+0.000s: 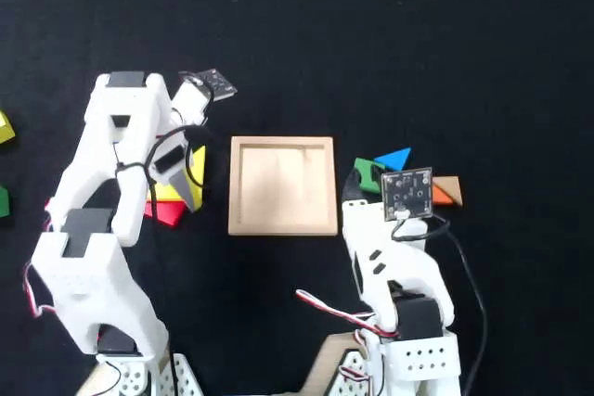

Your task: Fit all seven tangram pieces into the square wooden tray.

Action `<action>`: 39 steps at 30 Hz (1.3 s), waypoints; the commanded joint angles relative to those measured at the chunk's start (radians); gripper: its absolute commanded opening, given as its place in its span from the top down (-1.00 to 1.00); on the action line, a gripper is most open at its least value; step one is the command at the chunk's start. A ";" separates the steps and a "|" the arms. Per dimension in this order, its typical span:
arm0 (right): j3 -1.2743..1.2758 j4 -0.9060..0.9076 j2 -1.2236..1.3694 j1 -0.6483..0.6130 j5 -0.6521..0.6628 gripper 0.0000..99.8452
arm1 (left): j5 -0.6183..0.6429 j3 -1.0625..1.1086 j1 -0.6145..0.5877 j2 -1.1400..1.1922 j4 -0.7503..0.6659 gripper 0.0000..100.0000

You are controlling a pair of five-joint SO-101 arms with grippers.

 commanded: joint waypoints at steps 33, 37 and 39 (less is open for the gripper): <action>-0.004 0.008 -0.081 -0.014 0.052 0.80 | 0.008 -0.260 0.054 -0.018 0.315 0.35; -0.004 0.008 -0.081 -0.014 0.052 0.80 | 0.084 -0.268 0.047 -0.015 0.313 0.34; -0.004 0.008 -0.081 -0.014 0.052 0.80 | 0.100 -0.268 0.054 -0.015 0.308 0.27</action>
